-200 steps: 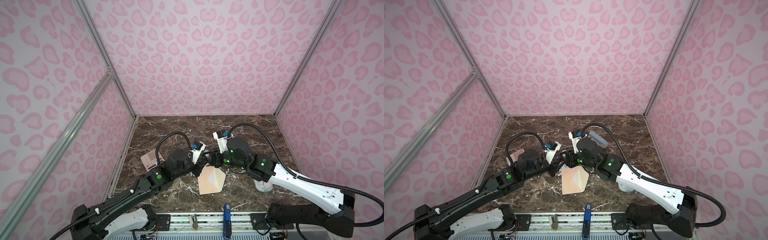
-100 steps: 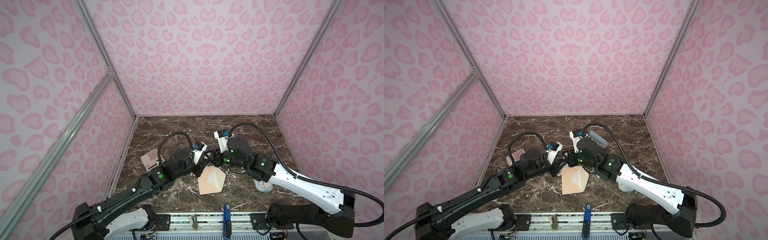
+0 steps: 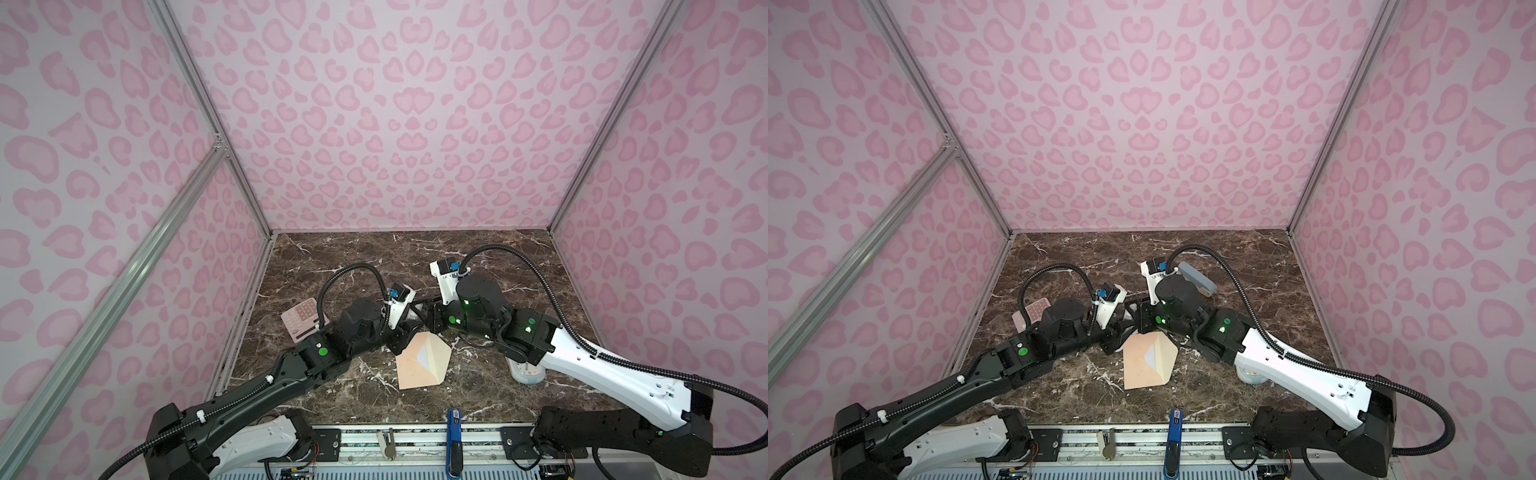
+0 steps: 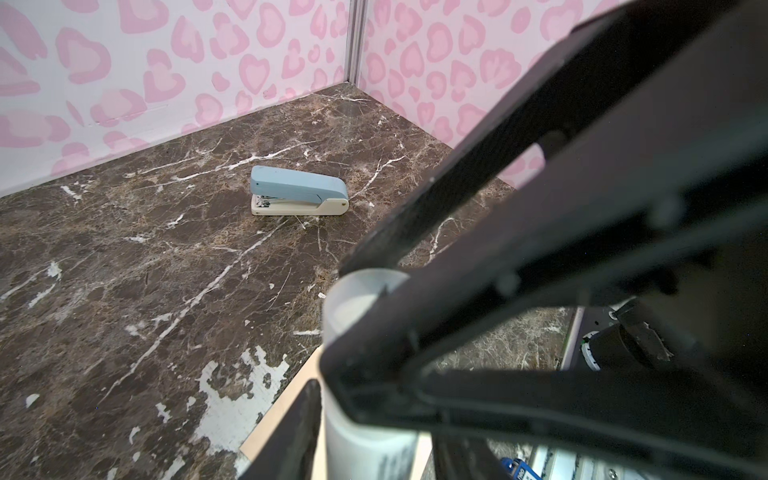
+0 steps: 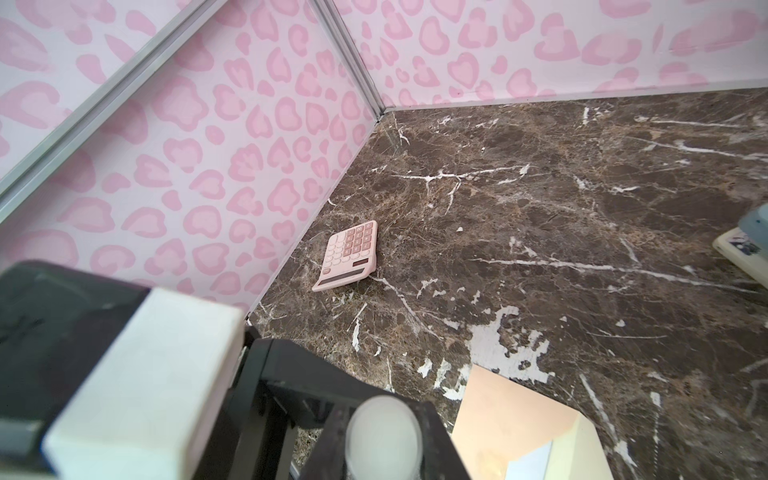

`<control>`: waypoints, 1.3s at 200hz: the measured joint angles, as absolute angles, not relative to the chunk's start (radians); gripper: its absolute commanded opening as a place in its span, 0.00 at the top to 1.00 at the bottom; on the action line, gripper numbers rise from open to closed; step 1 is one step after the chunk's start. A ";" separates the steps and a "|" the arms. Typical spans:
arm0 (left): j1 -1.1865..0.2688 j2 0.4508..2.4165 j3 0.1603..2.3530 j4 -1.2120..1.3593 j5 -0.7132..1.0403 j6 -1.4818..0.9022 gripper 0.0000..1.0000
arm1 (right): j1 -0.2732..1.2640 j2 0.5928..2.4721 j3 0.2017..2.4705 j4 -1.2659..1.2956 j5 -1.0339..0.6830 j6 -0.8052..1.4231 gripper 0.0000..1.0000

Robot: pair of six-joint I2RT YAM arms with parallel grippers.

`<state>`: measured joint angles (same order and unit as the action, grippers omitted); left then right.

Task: Place the letter into the envelope and seal it
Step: 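Grasp the glue stick cap with the right gripper and pull it off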

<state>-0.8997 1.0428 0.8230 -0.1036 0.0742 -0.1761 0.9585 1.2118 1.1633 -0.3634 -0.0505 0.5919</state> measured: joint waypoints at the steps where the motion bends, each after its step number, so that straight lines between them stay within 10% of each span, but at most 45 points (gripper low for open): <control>1: -0.900 1.042 0.823 -0.104 0.074 -0.176 0.55 | 0.958 1.211 1.163 -0.364 -0.050 0.591 0.72; 174: -0.900 1.045 0.823 -0.101 0.082 -0.176 0.63 | 0.948 1.206 1.173 -0.368 -0.072 0.595 0.72; 260: -0.900 1.037 0.823 -0.104 0.081 -0.177 0.88 | 0.947 1.214 1.176 -0.368 -0.080 0.595 0.65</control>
<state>-0.9005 1.0374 0.8227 -0.1040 0.0814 -0.1768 0.9470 1.2140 1.1763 -0.3676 -0.0799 0.5945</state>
